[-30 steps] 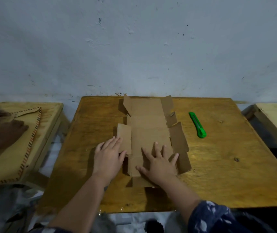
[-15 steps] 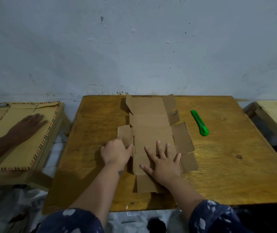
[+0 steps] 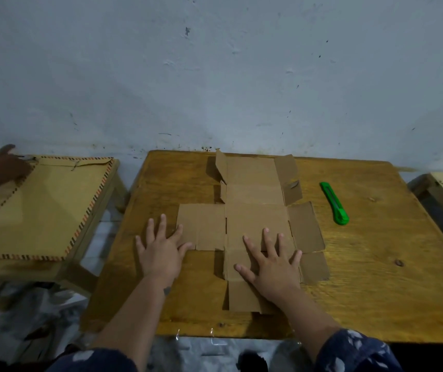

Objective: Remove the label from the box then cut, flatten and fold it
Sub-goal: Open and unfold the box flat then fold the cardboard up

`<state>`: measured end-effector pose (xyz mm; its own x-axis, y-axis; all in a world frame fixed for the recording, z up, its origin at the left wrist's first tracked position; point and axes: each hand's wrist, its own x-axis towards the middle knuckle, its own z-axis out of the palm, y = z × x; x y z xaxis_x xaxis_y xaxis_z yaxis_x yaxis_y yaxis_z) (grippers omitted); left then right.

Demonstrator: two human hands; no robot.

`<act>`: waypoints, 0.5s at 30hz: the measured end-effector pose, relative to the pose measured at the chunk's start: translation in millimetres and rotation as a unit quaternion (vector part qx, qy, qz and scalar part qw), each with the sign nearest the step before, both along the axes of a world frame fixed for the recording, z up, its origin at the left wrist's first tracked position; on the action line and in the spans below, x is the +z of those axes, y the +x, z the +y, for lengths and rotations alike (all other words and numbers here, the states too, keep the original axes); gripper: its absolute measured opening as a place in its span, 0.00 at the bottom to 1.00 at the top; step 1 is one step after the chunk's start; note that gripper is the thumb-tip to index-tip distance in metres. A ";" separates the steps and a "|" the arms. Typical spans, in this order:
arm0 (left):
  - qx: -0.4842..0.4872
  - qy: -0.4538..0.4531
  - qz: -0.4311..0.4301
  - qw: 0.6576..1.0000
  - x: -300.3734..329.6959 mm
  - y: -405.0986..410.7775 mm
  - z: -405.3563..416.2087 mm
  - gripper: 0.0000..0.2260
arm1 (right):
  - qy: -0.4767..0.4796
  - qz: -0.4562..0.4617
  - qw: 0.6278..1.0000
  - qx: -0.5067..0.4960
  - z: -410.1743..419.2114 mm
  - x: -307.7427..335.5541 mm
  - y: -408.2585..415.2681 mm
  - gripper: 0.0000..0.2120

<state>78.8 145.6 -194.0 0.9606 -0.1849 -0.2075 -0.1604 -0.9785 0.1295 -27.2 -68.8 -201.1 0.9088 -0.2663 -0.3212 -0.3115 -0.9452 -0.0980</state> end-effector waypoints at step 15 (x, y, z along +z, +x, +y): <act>-0.129 -0.023 -0.018 0.991 42.7 3.6 -101.6 0.31 | 0.106 -0.227 0.958 -0.143 -61.7 54.9 84.2 0.19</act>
<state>82.4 44.1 -151.3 0.8871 -0.4332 -0.1592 -0.4094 -0.8979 0.1619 57.0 -130.5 -146.2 0.8677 -0.4969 0.0144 -0.4342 -0.7716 -0.4648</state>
